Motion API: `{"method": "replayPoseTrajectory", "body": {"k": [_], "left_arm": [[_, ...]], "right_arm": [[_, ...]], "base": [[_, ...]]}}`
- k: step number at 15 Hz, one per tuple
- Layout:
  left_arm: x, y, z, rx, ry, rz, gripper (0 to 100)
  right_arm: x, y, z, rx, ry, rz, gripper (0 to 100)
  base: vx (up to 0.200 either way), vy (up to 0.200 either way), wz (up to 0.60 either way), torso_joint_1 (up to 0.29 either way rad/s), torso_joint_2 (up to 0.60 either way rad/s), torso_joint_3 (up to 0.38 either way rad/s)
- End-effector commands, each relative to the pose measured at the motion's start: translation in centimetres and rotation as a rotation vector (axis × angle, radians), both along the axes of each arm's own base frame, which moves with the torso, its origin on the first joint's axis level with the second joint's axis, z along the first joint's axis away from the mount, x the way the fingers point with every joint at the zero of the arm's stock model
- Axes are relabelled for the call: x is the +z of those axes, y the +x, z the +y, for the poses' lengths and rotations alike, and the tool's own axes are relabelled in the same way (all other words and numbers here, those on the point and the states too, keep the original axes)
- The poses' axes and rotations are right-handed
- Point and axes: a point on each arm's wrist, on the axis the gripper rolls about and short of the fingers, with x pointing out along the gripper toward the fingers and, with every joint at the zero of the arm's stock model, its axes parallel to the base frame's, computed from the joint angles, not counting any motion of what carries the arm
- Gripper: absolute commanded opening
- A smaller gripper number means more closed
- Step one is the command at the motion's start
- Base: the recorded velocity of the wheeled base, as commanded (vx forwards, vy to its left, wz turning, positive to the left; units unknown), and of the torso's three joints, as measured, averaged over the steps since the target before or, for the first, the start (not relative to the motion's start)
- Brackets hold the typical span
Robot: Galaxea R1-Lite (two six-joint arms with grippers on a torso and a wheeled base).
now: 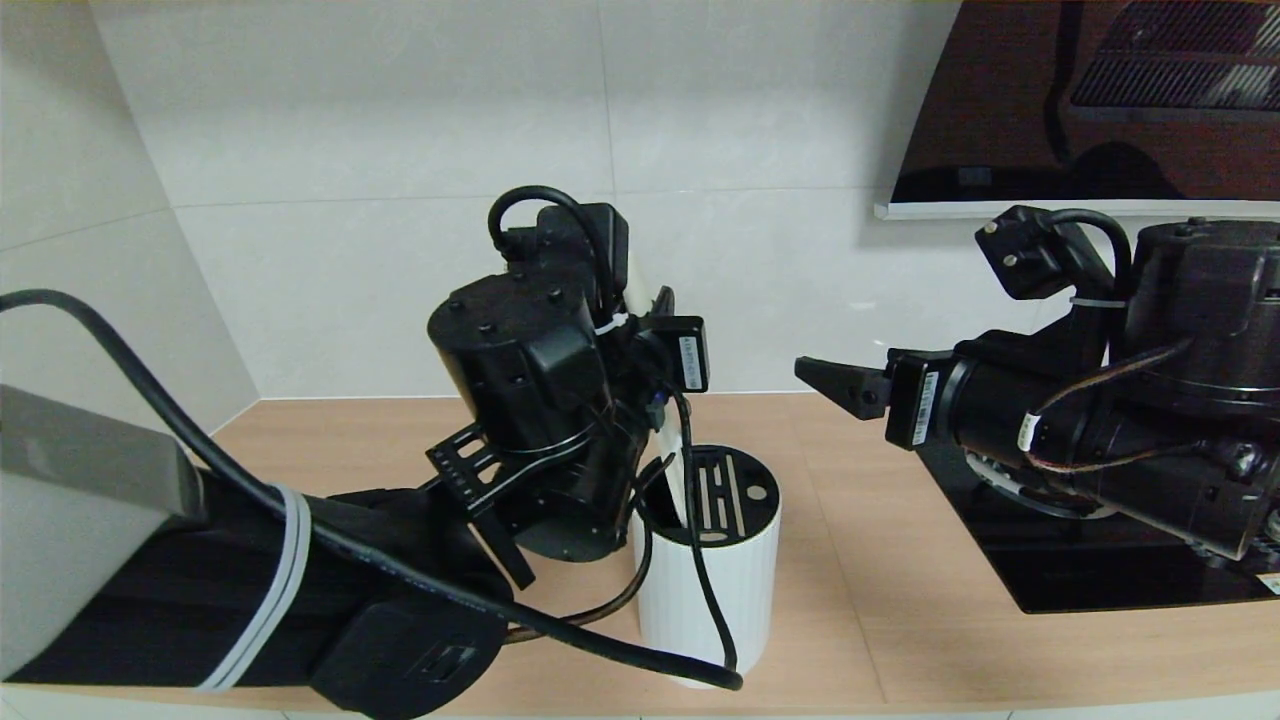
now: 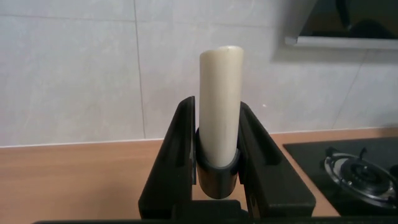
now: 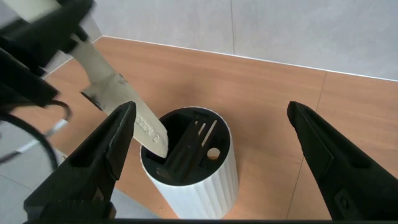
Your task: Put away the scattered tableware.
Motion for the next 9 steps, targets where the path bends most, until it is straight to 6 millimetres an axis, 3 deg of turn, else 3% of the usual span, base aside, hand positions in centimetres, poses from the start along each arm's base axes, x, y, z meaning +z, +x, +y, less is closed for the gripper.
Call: {"method": "replayPoseTrajectory", "body": {"k": [1, 9], "left_arm": [[-1.0, 0.3, -0.4, 0.002, 0.017, 0.018, 0], [-4.8, 1.0, -2.2, 0.007, 0.046, 0.098, 0]], "right_arm": [[0.0, 0.0, 0.0, 0.0, 0.001, -0.001, 100], [0.0, 0.0, 0.0, 0.0, 0.0, 0.0, 100]], "base": [[0.0, 0.0, 0.0, 0.0, 0.0, 0.0], [0.0, 0.0, 0.0, 0.0, 0.0, 0.0]]}}
